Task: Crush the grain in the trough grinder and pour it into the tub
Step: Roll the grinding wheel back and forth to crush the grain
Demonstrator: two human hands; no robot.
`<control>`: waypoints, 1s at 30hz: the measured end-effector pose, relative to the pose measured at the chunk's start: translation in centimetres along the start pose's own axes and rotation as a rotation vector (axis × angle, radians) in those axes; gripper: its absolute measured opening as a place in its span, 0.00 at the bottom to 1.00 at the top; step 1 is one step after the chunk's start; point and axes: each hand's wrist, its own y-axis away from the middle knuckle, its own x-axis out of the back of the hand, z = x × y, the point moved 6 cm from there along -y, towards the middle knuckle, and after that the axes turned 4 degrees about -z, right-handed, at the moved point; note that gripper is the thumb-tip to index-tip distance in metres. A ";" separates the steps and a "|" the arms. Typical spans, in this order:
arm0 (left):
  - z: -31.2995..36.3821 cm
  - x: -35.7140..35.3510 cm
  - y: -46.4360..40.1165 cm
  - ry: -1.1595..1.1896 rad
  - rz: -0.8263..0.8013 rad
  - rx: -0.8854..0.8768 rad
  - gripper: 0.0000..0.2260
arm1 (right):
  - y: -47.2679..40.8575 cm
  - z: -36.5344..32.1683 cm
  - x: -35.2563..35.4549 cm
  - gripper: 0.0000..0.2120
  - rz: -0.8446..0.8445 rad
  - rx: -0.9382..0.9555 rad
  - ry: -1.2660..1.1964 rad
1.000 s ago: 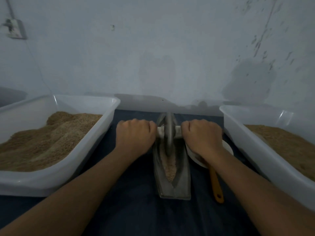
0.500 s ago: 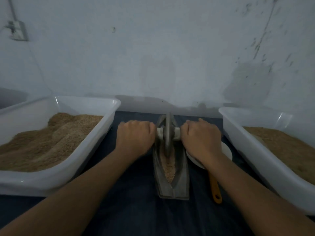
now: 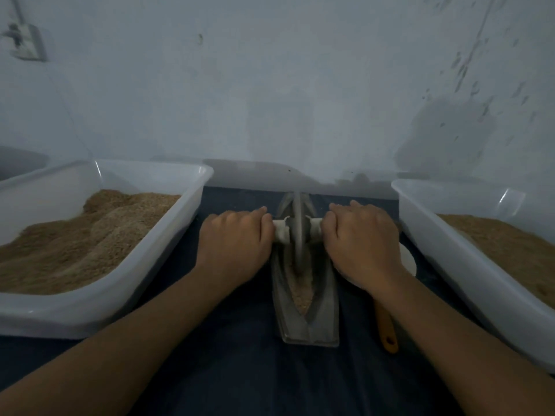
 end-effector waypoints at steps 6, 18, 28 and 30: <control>-0.5 -2.6 -7.1 0.052 -0.256 0.030 0.09 | -5.5 1.7 -3.1 0.25 -0.125 -0.129 0.027; 0.8 -0.2 -2.9 -0.028 -0.082 -0.084 0.08 | -1.0 0.6 -1.1 0.15 -0.109 -0.046 -0.002; 0.1 2.2 3.2 0.228 0.105 0.004 0.24 | 4.0 0.1 1.7 0.27 0.012 0.046 0.046; 0.1 1.9 2.2 0.210 0.084 0.020 0.25 | 3.3 0.1 1.6 0.25 0.035 0.036 0.054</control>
